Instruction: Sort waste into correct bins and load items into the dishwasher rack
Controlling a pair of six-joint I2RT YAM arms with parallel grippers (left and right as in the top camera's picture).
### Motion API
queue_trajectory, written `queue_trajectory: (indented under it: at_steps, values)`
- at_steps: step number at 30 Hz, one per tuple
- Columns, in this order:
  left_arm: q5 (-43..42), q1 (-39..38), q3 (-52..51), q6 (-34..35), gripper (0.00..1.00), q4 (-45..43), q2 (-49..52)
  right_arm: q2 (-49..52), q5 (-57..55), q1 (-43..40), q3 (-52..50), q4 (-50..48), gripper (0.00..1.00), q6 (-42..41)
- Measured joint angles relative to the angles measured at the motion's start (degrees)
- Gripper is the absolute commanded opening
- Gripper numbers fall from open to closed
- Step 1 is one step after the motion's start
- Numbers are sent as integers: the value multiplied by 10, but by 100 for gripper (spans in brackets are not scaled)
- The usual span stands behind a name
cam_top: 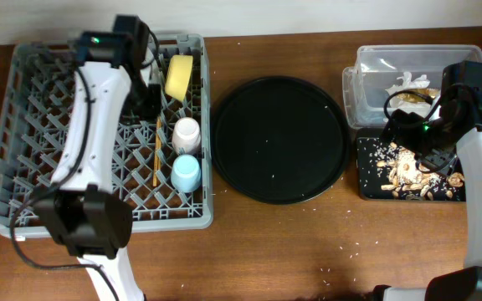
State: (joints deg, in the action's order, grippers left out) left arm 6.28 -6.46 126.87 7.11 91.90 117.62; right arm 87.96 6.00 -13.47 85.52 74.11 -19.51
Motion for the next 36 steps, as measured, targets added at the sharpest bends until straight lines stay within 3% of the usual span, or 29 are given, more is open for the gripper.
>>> queue_trajectory:
  at_steps: [1,2,3,11,30,36]
  values:
    - [-2,0,27,0,40,15,-12,0,0,0,0,0,99,0]
    - [-3,0,68,0,95,38,-36,0,0,0,0,0,99,0]
    - [-3,0,89,0,100,43,-63,0,0,0,0,0,98,0]
    - [-3,0,118,2,100,48,-242,0,0,0,0,0,98,0]
    - [-3,0,118,2,100,48,-244,-3,-29,0,0,0,98,1]
    - [-4,0,118,2,100,48,-244,-117,-46,13,-1,-76,98,14]
